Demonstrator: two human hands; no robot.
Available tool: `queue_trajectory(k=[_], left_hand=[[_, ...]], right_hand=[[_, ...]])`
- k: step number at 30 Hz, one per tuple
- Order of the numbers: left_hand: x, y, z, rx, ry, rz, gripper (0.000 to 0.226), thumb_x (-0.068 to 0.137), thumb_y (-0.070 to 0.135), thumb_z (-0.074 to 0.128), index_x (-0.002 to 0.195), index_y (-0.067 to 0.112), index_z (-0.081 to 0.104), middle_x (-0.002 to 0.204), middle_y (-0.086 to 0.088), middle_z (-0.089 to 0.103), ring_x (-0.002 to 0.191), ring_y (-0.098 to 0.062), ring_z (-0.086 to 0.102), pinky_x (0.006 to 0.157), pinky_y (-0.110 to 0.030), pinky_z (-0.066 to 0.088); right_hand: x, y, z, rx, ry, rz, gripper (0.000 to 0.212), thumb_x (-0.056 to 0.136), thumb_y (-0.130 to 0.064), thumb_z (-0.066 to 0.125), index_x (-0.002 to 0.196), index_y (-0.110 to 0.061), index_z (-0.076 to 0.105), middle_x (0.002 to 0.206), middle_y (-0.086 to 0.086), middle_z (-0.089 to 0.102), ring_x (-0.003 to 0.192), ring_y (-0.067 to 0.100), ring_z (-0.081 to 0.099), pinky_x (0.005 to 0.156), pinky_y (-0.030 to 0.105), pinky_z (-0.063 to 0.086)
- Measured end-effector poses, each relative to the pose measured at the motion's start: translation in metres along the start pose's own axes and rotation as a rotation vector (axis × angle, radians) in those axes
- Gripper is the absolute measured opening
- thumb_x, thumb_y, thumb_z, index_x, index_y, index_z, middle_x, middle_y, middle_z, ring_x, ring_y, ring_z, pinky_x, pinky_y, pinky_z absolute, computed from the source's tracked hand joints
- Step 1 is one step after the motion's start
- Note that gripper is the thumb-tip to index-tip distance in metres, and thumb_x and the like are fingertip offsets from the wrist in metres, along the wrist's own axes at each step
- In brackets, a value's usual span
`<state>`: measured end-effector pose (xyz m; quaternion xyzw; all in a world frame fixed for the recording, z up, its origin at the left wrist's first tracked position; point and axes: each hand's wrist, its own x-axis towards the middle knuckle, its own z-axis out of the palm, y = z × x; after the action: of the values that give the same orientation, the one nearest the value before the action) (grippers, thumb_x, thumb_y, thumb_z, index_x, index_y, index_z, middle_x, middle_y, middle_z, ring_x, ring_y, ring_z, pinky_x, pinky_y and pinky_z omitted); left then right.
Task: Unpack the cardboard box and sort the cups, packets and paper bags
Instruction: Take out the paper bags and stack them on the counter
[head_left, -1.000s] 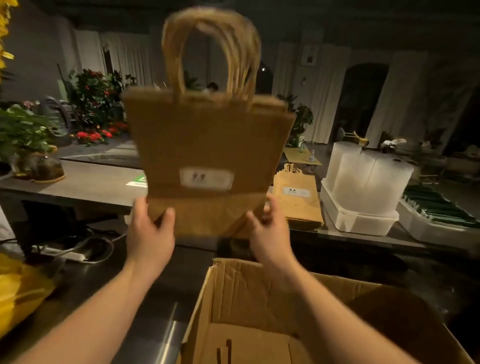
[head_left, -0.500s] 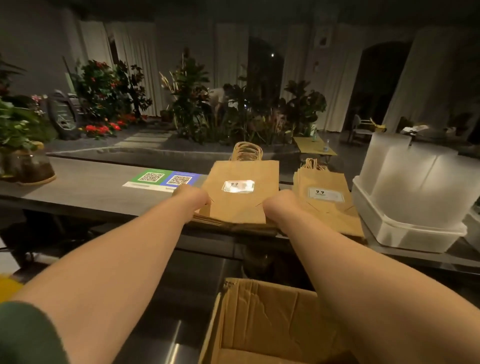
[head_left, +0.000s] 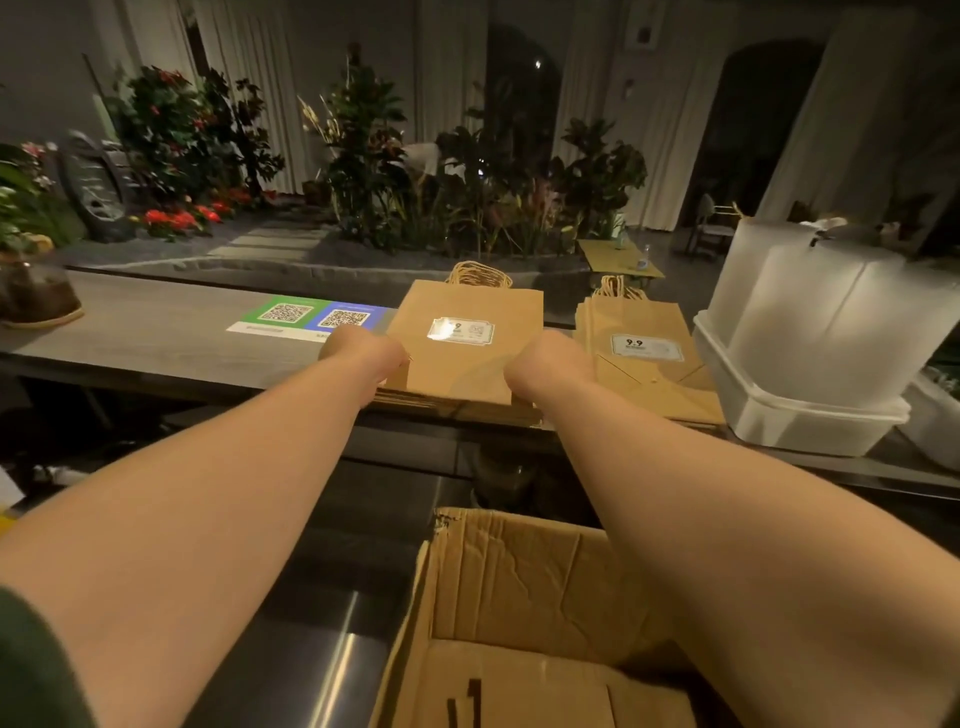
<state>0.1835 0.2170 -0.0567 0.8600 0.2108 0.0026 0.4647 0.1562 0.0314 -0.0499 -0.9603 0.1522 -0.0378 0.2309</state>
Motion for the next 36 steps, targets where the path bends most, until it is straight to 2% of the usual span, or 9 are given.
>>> queue_trajectory(k=[7,10,13,17,20,23,26,31,36], left_hand=[[-0.054,0.015,-0.004,0.031,0.222,0.267,0.050,0.092,0.036,0.063,0.136,0.015,0.059,0.134,-0.010,0.058,0.122,-0.031,0.052,0.081,-0.037,0.046],[-0.124,0.007,0.009,-0.185,0.107,0.417,0.027,0.092,0.030,0.069,0.117,0.022,0.068,0.117,0.000,0.065,0.108,-0.020,0.058,0.082,-0.033,0.048],[-0.200,-0.023,0.031,-0.328,-0.155,0.364,0.005,0.095,0.024,0.067,0.099,0.025,0.070,0.100,0.004,0.065,0.094,-0.011,0.058,0.071,-0.027,0.044],[-0.258,-0.092,0.077,-0.183,-0.445,0.254,0.005,0.098,0.026,0.064,0.101,0.027,0.068,0.100,0.004,0.067,0.098,-0.012,0.061,0.083,-0.033,0.051],[-0.263,-0.137,0.103,-0.040,-0.480,0.202,0.004,0.097,0.025,0.065,0.099,0.027,0.068,0.100,0.004,0.068,0.095,-0.013,0.063,0.083,-0.034,0.053],[-0.256,-0.167,0.113,0.177,-0.442,0.250,0.005,0.096,0.031,0.066,0.097,0.036,0.065,0.093,0.008,0.069,0.088,-0.012,0.066,0.083,-0.037,0.059],[-0.249,-0.181,0.116,0.361,-0.418,0.330,0.006,0.097,0.034,0.064,0.098,0.039,0.061,0.092,0.011,0.067,0.086,-0.010,0.065,0.083,-0.037,0.060],[-0.237,-0.182,0.114,0.387,-0.299,0.344,0.011,0.098,0.031,0.065,0.108,0.034,0.061,0.096,0.009,0.065,0.088,-0.011,0.064,0.080,-0.033,0.060],[-0.229,-0.182,0.109,0.386,-0.206,0.341,0.020,0.097,0.032,0.065,0.116,0.034,0.059,0.103,0.008,0.065,0.093,-0.013,0.063,0.082,-0.033,0.059]], right_hand=[[-0.057,0.025,-0.048,0.181,0.169,-0.189,0.025,0.099,-0.033,0.060,0.116,-0.015,0.064,0.091,-0.004,0.062,0.078,0.012,0.057,0.060,0.027,0.043],[-0.106,0.071,-0.058,0.344,0.096,-0.181,0.011,0.097,-0.032,0.065,0.101,-0.022,0.068,0.087,-0.005,0.066,0.082,0.010,0.064,0.072,0.030,0.056],[-0.151,0.131,-0.035,0.396,0.037,-0.139,0.008,0.097,-0.033,0.067,0.098,-0.025,0.069,0.089,-0.004,0.070,0.084,0.011,0.068,0.075,0.033,0.061],[-0.180,0.215,0.041,0.116,-0.216,-0.020,0.012,0.094,-0.030,0.071,0.104,-0.023,0.069,0.094,-0.003,0.069,0.087,0.010,0.068,0.081,0.034,0.062],[-0.185,0.259,0.092,-0.112,-0.403,0.012,0.043,0.092,-0.024,0.073,0.132,-0.018,0.061,0.125,0.004,0.066,0.116,0.020,0.064,0.099,0.037,0.057],[-0.182,0.290,0.131,-0.301,-0.523,-0.030,0.072,0.093,-0.024,0.072,0.156,-0.021,0.037,0.164,0.007,0.032,0.154,0.030,0.024,0.123,0.046,0.029],[-0.177,0.301,0.153,-0.384,-0.618,-0.056,0.101,0.086,-0.024,0.078,0.163,-0.031,0.012,0.171,-0.001,0.001,0.157,0.029,-0.008,0.124,0.056,0.003],[-0.173,0.293,0.152,-0.518,-0.637,-0.089,0.122,0.075,-0.032,0.088,0.164,-0.031,0.003,0.170,0.007,0.005,0.156,0.036,0.001,0.123,0.059,0.008],[-0.169,0.292,0.146,-0.626,-0.582,-0.087,0.116,0.073,-0.037,0.089,0.161,-0.023,0.015,0.164,0.008,0.025,0.152,0.035,0.021,0.123,0.054,0.019]])
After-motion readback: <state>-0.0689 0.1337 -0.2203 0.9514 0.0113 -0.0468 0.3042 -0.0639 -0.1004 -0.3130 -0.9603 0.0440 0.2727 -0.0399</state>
